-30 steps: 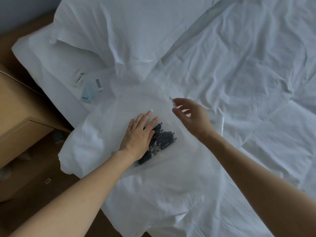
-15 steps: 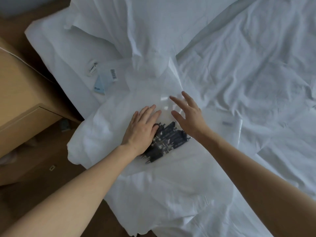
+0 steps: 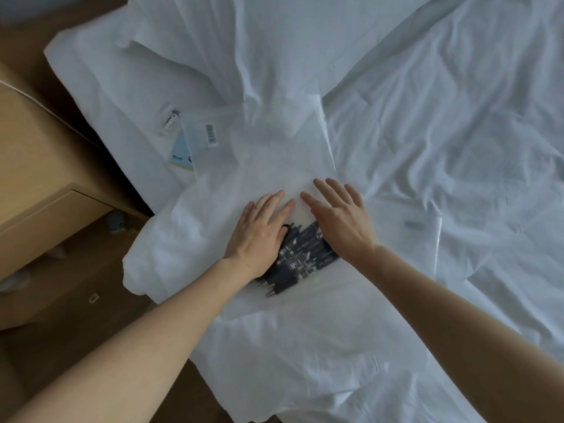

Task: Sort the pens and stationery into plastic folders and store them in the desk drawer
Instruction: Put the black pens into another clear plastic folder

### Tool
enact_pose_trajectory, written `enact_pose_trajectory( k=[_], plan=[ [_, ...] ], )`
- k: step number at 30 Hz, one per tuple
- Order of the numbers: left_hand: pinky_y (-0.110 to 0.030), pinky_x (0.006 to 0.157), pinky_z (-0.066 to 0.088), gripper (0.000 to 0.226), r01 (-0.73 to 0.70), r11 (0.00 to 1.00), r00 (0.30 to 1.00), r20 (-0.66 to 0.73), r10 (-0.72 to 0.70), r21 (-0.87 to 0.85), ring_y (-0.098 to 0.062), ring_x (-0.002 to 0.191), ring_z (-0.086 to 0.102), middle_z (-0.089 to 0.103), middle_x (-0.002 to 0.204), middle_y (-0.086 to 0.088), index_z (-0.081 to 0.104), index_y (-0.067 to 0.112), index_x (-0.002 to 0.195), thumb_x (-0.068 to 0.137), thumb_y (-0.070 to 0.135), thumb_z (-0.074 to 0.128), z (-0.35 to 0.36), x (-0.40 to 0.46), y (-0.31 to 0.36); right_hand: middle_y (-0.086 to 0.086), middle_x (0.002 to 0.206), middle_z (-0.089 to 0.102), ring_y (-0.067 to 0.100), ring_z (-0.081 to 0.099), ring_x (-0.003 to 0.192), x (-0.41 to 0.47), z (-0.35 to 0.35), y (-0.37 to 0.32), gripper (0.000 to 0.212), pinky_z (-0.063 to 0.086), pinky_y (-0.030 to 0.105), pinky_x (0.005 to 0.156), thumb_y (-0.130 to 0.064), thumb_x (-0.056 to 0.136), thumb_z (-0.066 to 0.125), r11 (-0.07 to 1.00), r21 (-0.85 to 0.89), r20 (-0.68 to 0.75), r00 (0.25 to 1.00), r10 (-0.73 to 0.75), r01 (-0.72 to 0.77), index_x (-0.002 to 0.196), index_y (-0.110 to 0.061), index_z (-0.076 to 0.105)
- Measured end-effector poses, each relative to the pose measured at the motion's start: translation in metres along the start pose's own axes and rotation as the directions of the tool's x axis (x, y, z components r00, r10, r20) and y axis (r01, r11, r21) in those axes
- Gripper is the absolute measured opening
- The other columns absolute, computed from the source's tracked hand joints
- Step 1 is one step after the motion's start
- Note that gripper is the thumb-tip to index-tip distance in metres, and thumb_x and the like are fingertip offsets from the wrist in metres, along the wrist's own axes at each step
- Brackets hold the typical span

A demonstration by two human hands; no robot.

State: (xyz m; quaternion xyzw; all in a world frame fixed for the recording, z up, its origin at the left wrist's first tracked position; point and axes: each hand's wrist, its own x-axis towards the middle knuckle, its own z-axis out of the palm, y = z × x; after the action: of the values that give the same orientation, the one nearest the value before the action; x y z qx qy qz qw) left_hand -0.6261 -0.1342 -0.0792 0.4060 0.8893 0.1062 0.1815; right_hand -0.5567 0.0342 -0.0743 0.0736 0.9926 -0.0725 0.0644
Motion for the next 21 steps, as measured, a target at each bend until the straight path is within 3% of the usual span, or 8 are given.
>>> enact_pose_trajectory(
  k=[7,13,21],
  plan=[
    [-0.039,0.119,-0.002,0.050,0.061,0.998,0.990,0.124,-0.062,0.014,-0.017,0.145,-0.007,-0.004,0.159,0.003,0.009,0.027,0.152,0.104,0.028,0.023,0.003,0.008,0.000,0.004,0.157,0.017,0.024,0.012,0.145,0.009,-0.009,-0.004,0.057,0.005,0.040,0.116,-0.015,0.096,0.044,0.997,-0.069,0.179,0.983,-0.033,0.046,0.149,-0.024,0.024],
    [-0.044,0.118,-0.004,0.051,0.070,0.997,0.977,0.198,-0.076,0.036,-0.017,0.145,-0.011,-0.010,0.159,0.004,0.006,0.030,0.151,0.104,0.027,0.023,0.007,0.013,-0.002,0.002,0.158,0.009,0.022,0.009,0.144,0.012,-0.010,-0.011,0.059,0.007,0.040,0.117,-0.016,0.096,0.044,0.993,-0.111,0.271,0.963,-0.006,0.038,0.150,-0.023,0.020],
    [-0.044,0.118,-0.003,0.051,0.043,0.997,0.975,0.215,-0.057,0.070,-0.017,0.146,-0.010,-0.011,0.159,0.004,0.002,0.028,0.152,0.104,0.034,0.017,0.004,0.014,-0.007,0.002,0.159,0.004,0.020,0.005,0.145,0.011,-0.004,-0.011,0.061,0.002,0.039,0.117,-0.014,0.096,0.043,0.998,-0.058,0.288,0.957,0.024,-0.008,0.150,-0.024,0.017]
  ],
)
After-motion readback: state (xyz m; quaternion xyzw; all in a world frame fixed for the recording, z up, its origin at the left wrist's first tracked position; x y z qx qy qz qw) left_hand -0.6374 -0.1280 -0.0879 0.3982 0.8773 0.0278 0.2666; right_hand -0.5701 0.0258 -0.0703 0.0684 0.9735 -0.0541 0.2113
